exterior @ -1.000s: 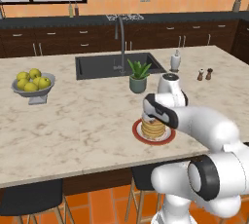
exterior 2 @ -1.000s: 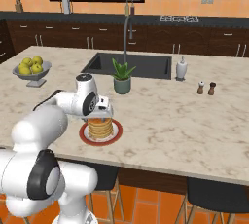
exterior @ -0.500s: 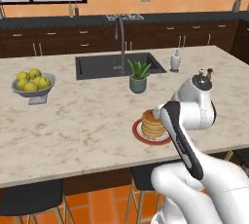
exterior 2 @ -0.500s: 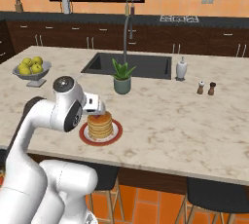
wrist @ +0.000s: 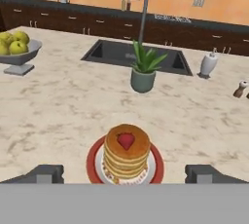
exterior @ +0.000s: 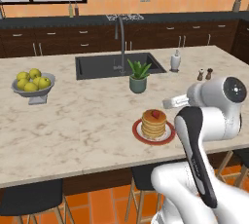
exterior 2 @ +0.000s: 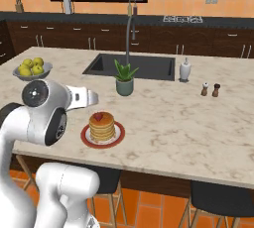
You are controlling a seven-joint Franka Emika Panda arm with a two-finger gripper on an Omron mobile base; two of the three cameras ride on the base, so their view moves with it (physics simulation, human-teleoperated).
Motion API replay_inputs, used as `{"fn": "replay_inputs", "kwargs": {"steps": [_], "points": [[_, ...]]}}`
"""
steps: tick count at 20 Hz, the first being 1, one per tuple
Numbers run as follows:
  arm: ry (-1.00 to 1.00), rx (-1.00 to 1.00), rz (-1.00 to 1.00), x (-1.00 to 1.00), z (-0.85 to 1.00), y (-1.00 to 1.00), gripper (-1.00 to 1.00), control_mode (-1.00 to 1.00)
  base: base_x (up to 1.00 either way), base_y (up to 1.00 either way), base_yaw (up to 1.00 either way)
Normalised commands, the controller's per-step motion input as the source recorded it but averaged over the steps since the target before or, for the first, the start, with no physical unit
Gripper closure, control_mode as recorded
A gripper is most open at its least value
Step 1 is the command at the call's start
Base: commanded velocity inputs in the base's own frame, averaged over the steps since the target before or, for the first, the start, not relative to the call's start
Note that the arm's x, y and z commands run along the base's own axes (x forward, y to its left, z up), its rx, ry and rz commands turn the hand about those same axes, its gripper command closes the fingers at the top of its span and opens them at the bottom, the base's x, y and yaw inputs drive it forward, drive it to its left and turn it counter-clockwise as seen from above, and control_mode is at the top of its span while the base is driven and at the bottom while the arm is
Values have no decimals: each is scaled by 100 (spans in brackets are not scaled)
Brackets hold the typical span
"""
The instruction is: Take the strawberry from the fridge and place it on top of the pancake, located on the dining counter.
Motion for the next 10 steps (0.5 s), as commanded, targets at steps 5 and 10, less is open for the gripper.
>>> {"fn": "replay_inputs", "kwargs": {"steps": [5,10], "points": [[-17,0,1,-83,72,0,-100,-100,0,0,0],[-18,5,0,-100,27,0,-100,-100,0,0,0]]}}
